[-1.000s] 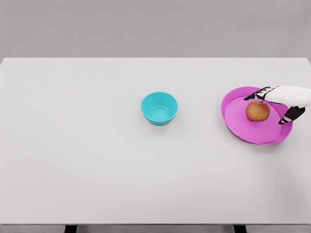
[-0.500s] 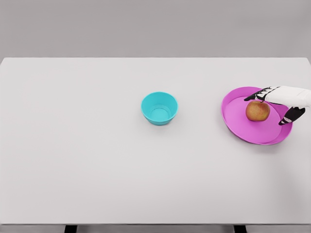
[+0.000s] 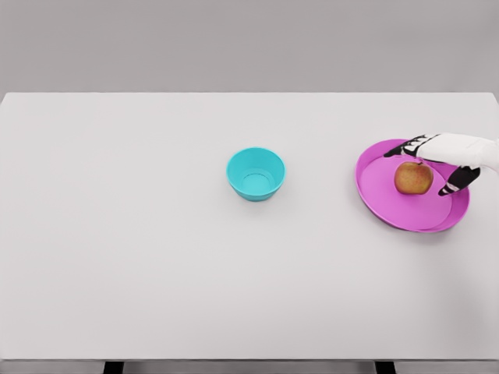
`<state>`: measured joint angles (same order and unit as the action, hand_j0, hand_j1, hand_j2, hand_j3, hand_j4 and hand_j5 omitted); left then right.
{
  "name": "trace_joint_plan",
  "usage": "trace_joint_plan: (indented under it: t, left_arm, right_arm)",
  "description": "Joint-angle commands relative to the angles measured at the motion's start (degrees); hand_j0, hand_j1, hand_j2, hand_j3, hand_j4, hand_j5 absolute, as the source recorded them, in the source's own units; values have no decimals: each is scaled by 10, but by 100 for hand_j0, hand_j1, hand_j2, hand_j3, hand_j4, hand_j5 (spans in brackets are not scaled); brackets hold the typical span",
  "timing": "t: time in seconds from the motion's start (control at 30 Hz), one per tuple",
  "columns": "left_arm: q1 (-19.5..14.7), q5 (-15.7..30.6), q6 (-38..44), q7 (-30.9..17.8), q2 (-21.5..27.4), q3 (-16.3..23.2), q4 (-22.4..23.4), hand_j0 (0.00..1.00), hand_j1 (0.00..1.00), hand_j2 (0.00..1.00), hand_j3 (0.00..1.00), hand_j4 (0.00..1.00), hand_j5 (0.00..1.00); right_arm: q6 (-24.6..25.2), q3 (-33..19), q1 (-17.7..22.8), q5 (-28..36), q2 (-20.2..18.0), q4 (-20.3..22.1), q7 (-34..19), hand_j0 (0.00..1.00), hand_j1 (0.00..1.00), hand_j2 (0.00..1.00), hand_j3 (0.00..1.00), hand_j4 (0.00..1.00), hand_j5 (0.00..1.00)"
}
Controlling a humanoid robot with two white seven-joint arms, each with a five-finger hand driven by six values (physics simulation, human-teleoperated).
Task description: Put the apple from the pink plate into the blue bowl with your right arm
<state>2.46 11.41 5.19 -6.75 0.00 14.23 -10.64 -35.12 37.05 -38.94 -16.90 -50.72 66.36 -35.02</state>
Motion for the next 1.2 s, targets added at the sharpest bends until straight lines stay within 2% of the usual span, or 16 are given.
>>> trace_joint_plan:
  t: [0.0,0.27,0.33,0.4,0.57,1.17]
  left_arm:
    - [0,0,0,0,0,0,0,100,100,100,100,100,100]
    - [0,0,0,0,0,0,0,100,100,100,100,100,100]
    - [0,0,-1,0,0,0,0,100,100,100,100,100,100]
    - [0,0,0,0,0,0,0,100,100,100,100,100,100]
    - [0,0,0,0,0,0,0,100,100,100,100,100,100]
    - [0,0,0,0,0,0,0,100,100,100,100,100,100]
  right_arm:
    - [1,12,0,3,6,-7,0,100,100,100,100,100,100]
    - [1,27,-1,3,11,-8,0,100,100,100,100,100,100]
    - [1,27,-1,3,11,-7,0,69,69,69,69,69,69]
    - [1,28,-2,3,11,-8,0,53,53,53,53,53,53]
    - [1,28,-1,3,11,-8,0,50,50,50,50,50,50]
    - [1,21,-21,5,5,5,0,51,51,51,51,51,51]
